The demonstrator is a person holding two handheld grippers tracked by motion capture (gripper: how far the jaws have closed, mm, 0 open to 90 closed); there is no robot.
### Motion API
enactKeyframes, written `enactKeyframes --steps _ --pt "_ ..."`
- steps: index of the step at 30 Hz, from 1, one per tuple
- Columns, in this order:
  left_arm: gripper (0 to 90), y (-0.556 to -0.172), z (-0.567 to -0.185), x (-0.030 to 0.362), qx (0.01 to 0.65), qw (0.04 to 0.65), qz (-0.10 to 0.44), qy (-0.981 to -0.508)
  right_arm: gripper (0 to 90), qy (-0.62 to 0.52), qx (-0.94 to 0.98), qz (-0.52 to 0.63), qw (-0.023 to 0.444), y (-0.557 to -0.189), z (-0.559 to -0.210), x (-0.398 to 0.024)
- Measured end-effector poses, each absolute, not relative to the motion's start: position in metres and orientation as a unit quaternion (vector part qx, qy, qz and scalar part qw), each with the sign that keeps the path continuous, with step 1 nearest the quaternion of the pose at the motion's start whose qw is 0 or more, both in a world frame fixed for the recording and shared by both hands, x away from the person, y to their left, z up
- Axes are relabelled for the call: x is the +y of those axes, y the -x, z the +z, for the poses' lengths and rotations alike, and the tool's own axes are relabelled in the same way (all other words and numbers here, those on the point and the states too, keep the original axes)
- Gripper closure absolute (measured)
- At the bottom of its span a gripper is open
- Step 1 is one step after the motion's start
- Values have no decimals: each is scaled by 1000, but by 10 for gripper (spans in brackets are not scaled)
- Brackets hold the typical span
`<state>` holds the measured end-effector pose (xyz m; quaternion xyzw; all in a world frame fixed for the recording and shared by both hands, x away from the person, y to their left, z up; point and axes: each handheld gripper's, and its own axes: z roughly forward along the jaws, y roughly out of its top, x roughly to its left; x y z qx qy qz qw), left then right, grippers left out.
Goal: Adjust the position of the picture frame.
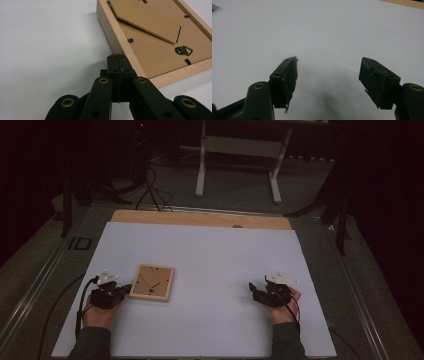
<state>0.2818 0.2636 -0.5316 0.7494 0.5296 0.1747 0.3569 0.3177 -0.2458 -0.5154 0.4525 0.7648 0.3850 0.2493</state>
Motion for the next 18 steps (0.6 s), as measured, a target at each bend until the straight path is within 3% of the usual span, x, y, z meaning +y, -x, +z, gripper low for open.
enactKeyframes --steps 18 --pt "895 -279 -532 246 492 364 167 -773 303 -449 766 386 249 -319 -516 -245"
